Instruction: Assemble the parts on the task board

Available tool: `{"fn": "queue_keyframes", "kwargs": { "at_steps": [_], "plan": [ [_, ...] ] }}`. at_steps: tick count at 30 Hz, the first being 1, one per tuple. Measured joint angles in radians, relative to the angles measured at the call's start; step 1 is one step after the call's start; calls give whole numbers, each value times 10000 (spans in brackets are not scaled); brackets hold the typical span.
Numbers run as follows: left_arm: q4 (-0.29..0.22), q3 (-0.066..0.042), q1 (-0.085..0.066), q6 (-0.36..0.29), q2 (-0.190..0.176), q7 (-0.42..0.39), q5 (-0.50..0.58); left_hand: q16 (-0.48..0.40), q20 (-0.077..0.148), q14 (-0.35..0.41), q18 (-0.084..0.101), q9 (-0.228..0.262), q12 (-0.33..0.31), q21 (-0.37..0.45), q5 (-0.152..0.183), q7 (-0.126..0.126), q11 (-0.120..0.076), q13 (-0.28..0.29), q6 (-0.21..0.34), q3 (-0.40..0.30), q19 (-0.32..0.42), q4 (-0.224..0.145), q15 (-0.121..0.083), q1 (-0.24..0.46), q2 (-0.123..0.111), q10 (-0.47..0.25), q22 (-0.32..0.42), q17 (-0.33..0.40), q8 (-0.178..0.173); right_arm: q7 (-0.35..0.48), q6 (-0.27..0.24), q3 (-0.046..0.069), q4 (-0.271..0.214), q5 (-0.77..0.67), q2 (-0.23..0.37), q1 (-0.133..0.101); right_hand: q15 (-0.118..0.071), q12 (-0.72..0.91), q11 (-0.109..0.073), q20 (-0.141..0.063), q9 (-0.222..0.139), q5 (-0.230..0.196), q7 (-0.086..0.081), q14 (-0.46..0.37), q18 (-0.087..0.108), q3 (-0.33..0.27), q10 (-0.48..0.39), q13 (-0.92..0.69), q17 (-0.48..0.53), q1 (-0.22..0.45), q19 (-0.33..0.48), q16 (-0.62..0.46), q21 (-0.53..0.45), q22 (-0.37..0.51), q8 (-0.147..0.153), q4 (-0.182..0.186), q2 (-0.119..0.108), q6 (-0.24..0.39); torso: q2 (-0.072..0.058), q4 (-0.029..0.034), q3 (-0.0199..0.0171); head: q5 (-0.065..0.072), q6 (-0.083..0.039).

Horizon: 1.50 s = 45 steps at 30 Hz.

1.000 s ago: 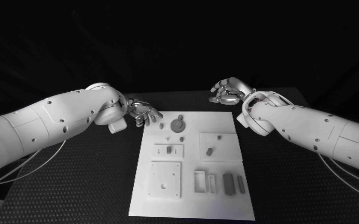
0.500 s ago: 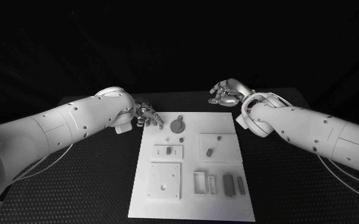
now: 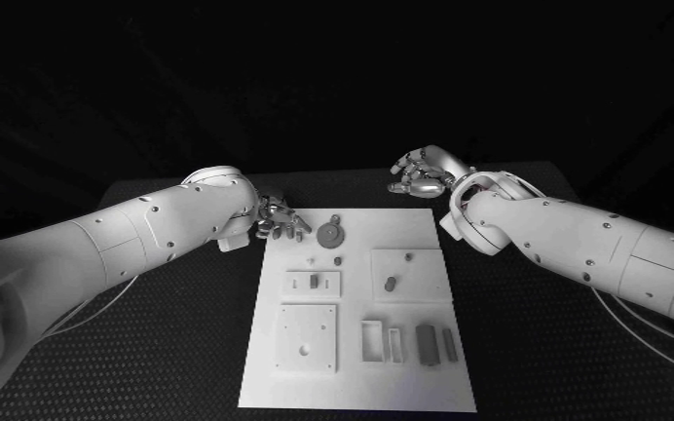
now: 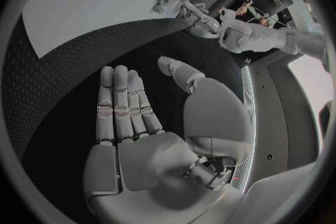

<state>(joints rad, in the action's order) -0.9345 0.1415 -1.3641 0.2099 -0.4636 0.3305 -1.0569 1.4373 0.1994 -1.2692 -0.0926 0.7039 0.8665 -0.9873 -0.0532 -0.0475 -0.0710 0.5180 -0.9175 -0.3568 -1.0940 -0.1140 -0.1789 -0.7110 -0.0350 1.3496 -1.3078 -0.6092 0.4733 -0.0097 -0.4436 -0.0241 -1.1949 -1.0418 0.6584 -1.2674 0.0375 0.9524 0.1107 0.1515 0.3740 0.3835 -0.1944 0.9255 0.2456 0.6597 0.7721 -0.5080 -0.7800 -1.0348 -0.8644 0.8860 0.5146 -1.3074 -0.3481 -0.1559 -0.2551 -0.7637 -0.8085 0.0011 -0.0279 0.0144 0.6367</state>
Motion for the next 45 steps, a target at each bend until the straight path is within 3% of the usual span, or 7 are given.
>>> {"fn": "queue_keyframes", "kwargs": {
  "at_steps": [9,13,26,33,37,40,45],
  "plan": [
    [54,0,0,137,65,3,-79,0,0,0,5,-4,0,-60,0,28,-1,10,-29,-16,1,16,0,-35,33,-1,1,-28,-2,1,1,-3,1,0,-16,0,0,0,0,0,0,38,1,0,1,0,0,9,0,0,0,0,-37,0,0,0,0,-1,1,8,-1,21,12],
    [94,0,1,161,111,-1,-80,0,-1,0,9,-25,0,-103,0,28,-2,10,-29,-108,1,-76,1,-229,309,-2,1,-40,-56,3,2,-3,1,0,-38,0,0,0,1,0,1,38,11,0,1,0,0,9,0,0,0,0,-37,0,0,0,0,-11,1,12,-1,20,5],
    [183,-8,-7,177,122,-46,-45,0,-82,3,12,-87,0,-193,0,20,15,18,-36,-184,134,-999,3,-1026,1328,-26,3,-63,-153,4,5,0,-4,0,-49,0,0,0,0,0,1,38,-21,0,0,0,1,18,9,0,0,0,-38,0,0,0,0,22,6,11,4,17,27],
    [185,-8,-7,200,121,-84,89,-45,-118,-17,31,-107,0,-232,2,-51,33,-2,-107,-228,206,-1450,28,-1265,1672,-45,4,-62,-156,4,6,-3,-4,-1,-57,1,0,0,0,0,-8,38,-20,0,1,0,0,18,9,0,0,0,-37,0,0,0,0,22,8,12,-1,20,42],
    [164,-9,-4,232,111,-88,266,-85,-118,-30,90,-113,0,-232,2,-41,105,-34,-225,-1349,206,-1128,43,-1809,1221,-7,4,-84,-217,4,6,-2,-4,-1,-62,1,28,0,0,0,-7,38,-20,-28,1,-29,1,29,9,0,0,0,-37,0,0,29,0,21,8,10,-1,9,51],
    [150,-5,13,232,88,-88,394,-85,-118,-45,145,-96,0,-271,4,-31,91,-45,-303,-1644,205,-1087,60,-1865,1166,53,4,-100,-171,4,6,0,-4,-1,-62,1,34,0,0,0,-7,38,-19,-34,1,-29,1,28,9,0,0,0,-37,0,0,29,0,21,7,9,-1,7,58],
    [112,-3,21,213,19,-56,637,-78,-120,-48,76,-95,0,-347,41,-20,39,-98,-418,-1936,205,-1210,61,-1992,1160,181,4,-142,-55,5,6,0,-4,-1,-61,1,34,0,0,0,-7,38,-18,-34,1,-29,1,28,9,0,0,0,-37,0,0,29,0,20,7,10,-1,6,67]
  ]
}}
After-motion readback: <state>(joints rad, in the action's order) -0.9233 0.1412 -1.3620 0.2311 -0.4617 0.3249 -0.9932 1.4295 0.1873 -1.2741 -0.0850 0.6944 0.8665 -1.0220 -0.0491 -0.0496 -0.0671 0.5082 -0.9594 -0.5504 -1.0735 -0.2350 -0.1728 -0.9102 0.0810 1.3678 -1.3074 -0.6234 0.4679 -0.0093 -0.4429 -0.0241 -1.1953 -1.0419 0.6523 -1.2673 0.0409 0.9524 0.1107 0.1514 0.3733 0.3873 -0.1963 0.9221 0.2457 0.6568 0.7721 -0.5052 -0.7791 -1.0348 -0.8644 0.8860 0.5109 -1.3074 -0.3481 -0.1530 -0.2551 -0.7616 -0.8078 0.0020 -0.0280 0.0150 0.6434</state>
